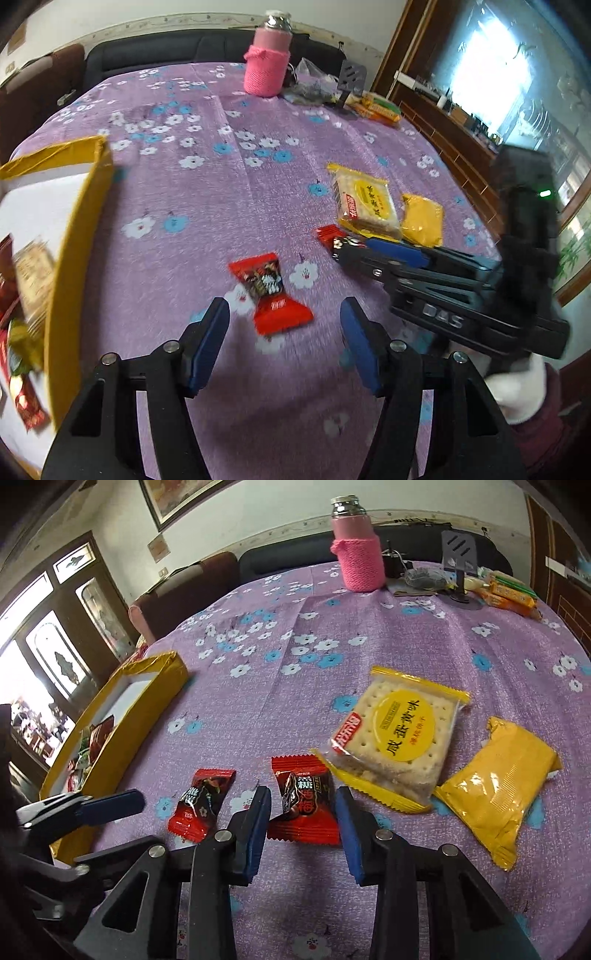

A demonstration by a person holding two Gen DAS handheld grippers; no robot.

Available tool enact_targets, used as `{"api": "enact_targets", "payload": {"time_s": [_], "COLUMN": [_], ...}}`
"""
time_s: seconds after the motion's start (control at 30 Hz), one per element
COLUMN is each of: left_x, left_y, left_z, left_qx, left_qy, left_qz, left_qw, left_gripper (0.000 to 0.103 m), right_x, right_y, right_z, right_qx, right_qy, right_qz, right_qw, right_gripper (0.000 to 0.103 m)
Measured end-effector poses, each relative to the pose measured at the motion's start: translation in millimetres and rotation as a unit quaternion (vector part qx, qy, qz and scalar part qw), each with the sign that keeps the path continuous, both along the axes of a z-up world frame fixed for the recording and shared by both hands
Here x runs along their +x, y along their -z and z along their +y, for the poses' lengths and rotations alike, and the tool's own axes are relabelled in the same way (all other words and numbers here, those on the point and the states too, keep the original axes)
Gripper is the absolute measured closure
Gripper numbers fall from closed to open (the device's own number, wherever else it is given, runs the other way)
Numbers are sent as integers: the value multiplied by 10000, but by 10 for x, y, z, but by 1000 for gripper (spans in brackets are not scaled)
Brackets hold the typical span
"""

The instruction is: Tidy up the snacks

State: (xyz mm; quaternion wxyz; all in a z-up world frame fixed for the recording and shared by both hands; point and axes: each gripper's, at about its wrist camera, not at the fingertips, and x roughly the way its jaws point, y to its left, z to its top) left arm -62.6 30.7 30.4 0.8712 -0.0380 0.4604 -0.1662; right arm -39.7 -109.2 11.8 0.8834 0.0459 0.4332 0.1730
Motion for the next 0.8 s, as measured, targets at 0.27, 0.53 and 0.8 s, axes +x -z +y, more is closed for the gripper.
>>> {"api": "enact_targets", "payload": {"time_s": [0.27,0.53,0.8], "left_x": [127,65,-184], "left_y": [171,129,-62], "left_z": [-149,15,219], "left_qx": [580,297,36], "left_qy": [35,-147,-332], "left_qz": [-165,-221,-422], "left_qw": [9982,9992,9985], "left_gripper": [82,85,89], "right_x": [-20,-40,-71], "right_y": [-20,-34,-62], "right_z": [-34,-20,-9], "right_qx": [90,12,54], "right_qy": [79,115,88], "right_qz": [-49,-157,-279], "right_qw": [9999,9998,9996], "right_gripper": [65,65,65]}}
